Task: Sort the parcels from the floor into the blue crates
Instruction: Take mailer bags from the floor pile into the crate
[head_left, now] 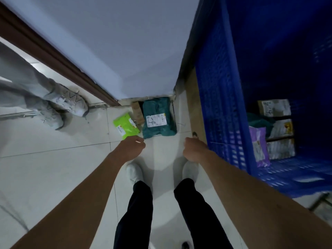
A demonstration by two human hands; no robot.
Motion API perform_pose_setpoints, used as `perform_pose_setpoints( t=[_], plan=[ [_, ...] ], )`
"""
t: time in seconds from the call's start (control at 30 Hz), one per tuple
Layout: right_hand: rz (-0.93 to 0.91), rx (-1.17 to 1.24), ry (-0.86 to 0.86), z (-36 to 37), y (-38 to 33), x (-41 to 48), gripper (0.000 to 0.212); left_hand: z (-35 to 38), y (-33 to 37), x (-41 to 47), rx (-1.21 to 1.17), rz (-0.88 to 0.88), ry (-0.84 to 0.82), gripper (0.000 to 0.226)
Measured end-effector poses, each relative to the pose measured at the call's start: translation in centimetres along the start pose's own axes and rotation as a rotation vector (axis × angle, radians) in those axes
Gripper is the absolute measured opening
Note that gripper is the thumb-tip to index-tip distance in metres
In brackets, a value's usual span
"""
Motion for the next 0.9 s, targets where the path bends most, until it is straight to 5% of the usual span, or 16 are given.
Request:
perform_pose_setpoints(
  t=[0.23, 0.5, 0.63, 0.77, 0.9],
  plan=[
    [0.047, 0.126, 0.047, 5.2, -0.9, 14.3, 0.037, 3.6, -5.4, 14.9, -0.061, -0.052, -0.063, 0.065],
    [0.133, 0.311, 0.087, 10.4, 0.2, 29.9, 0.056, 8.3, -8.6, 28.8, -0.033, 0.004, 0.007, 0.046],
    [0.113, 0.5, 0.173, 11.2, 0.3, 35.0, 0.071, 9.5, -9.6, 33.7, -0.118, 0.022, 0.038, 0.061],
    [0.07, 0.674, 0.102, 11.4, -0.1, 37.2, 0.078, 10.9, -9.4, 36.1, -0.226, 0.052, 0.047, 0.037],
    [0.128, 0.942, 0.06, 11.7, -0.5, 38.8, 0.061, 12.3, -8.7, 37.3, -0.354, 0.074, 0.021, 0.036]
  ],
)
Point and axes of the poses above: each hand's wrist, its own x-axis towards the middle knuckle, its own z-axis out of the palm, y = z × x, the point moved 3 cm from there along x, towards the middle knuckle, and after that the axes turned 2 degrees about -y, right-handed, at the moved point
